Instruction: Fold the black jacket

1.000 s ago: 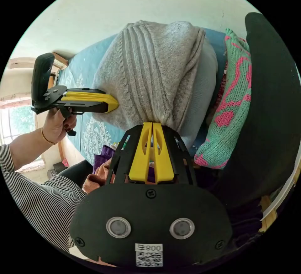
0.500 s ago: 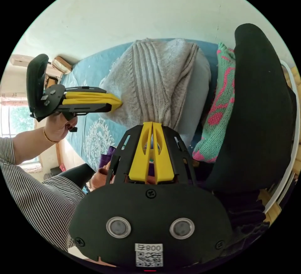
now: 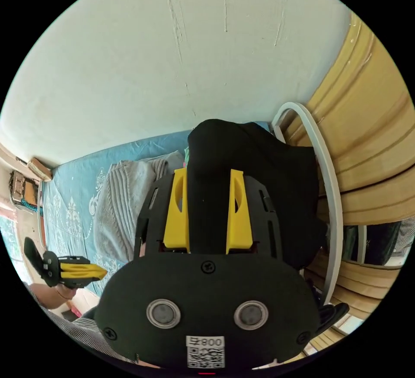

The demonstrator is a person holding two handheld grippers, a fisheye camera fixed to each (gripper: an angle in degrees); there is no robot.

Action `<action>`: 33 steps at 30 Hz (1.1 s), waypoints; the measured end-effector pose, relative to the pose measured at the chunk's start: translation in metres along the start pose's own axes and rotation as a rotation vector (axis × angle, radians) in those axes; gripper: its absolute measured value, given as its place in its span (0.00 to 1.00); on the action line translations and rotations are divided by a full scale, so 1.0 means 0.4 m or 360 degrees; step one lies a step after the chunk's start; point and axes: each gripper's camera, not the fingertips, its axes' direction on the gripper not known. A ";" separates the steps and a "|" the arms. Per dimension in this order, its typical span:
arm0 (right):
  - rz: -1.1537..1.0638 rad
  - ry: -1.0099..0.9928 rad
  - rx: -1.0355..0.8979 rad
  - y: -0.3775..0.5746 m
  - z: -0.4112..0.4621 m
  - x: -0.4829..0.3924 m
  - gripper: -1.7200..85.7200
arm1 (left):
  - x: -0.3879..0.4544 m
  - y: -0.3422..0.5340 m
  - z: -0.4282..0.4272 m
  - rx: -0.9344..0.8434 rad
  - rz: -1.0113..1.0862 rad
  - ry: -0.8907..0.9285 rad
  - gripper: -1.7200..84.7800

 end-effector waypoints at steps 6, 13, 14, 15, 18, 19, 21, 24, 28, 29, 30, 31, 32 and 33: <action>0.0023 0.0046 -0.0087 -0.045 0.020 0.019 0.14 | -0.031 -0.017 0.000 -0.0001 -0.0014 0.0062 0.02; 0.0104 -0.0150 0.0101 0.077 -0.157 0.079 0.11 | -0.097 -0.020 -0.025 0.0056 -0.0056 0.0141 0.03; 0.0119 -0.0222 0.0153 0.117 -0.197 0.094 0.11 | -0.109 -0.025 -0.031 0.0078 -0.0055 0.0167 0.03; 0.0143 -0.0297 0.0194 0.159 -0.236 0.108 0.10 | -0.123 -0.033 -0.036 0.0099 -0.0054 0.0221 0.03; 0.0089 -0.0347 0.0191 0.247 -0.309 0.100 0.10 | -0.162 -0.070 -0.044 0.0193 -0.0056 0.0440 0.06; 0.0078 -0.0347 0.0183 0.261 -0.320 0.095 0.10 | -0.171 -0.082 -0.042 0.0204 -0.0063 0.0499 0.07; 0.0071 -0.0356 0.0157 0.299 -0.344 0.075 0.10 | -0.215 -0.131 -0.016 0.0242 -0.0138 0.0707 0.13; 0.0047 -0.0362 0.0132 0.300 -0.345 0.051 0.11 | -0.274 -0.197 0.043 0.0244 -0.0259 0.0822 0.15; -0.0057 -0.0342 0.0073 0.257 -0.334 0.031 0.10 | -0.339 -0.268 0.103 0.0206 -0.0376 0.0846 0.12; -0.0083 -0.0378 0.0049 0.239 -0.333 0.036 0.10 | -0.362 -0.282 0.121 0.0147 -0.0443 0.0747 0.09; -0.0089 -0.0396 0.0050 0.222 -0.339 0.048 0.10 | -0.382 -0.290 0.129 0.0146 -0.0429 0.0710 0.08; -0.0074 -0.0401 0.0062 0.215 -0.346 0.057 0.09 | -0.393 -0.290 0.132 0.0146 -0.0441 0.0699 0.08; -0.0059 -0.0457 0.0094 0.201 -0.368 0.083 0.08 | -0.417 -0.287 0.137 0.0146 -0.0479 0.0678 0.07; -0.0029 -0.0519 0.0159 0.190 -0.399 0.122 0.08 | -0.437 -0.284 0.141 0.0134 -0.0483 0.0673 0.07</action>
